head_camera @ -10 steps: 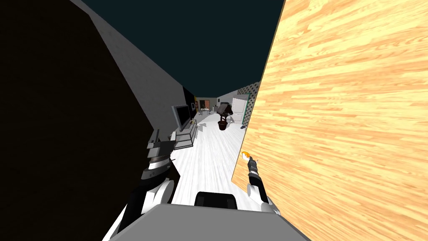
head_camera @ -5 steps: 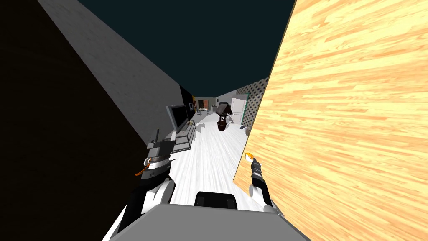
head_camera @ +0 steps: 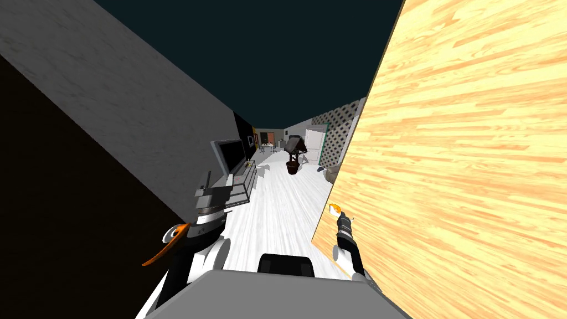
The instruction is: Push the door open
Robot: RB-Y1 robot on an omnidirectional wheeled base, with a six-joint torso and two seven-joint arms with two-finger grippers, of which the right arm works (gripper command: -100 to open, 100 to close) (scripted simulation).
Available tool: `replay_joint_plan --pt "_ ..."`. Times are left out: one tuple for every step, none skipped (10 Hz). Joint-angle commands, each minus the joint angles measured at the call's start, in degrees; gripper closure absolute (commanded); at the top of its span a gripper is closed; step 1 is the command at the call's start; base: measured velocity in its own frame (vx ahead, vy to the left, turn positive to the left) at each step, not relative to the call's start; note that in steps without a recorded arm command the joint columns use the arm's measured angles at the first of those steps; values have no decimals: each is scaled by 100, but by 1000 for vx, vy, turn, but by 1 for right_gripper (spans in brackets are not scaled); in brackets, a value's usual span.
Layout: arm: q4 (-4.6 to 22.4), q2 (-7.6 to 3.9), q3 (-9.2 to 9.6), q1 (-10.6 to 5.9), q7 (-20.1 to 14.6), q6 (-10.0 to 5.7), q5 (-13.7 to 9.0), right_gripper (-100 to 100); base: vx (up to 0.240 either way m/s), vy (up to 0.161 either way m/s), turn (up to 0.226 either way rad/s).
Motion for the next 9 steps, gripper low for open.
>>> replay_joint_plan --pt "-97 -57 -148 42 56 36 -83 100 211 38 -78" --pt "-93 -64 -197 47 74 31 -115 100 200 32 -52" --pt "-90 -71 -241 51 90 27 -143 100 207 20 -49" --pt "-85 -79 -299 56 111 21 -180 100 226 1 -57" --pt "-83 -83 -326 59 121 18 -197 100 209 23 -55" --pt "-80 -88 -364 62 135 14 -222 100 177 31 -58" --pt "-58 -89 -356 80 131 13 -213 100 72 3 -39" --pt "-60 -114 -467 92 176 -5 -289 100 118 -21 -38" --pt "-58 -118 -519 97 201 -11 -328 100 213 -39 -45"
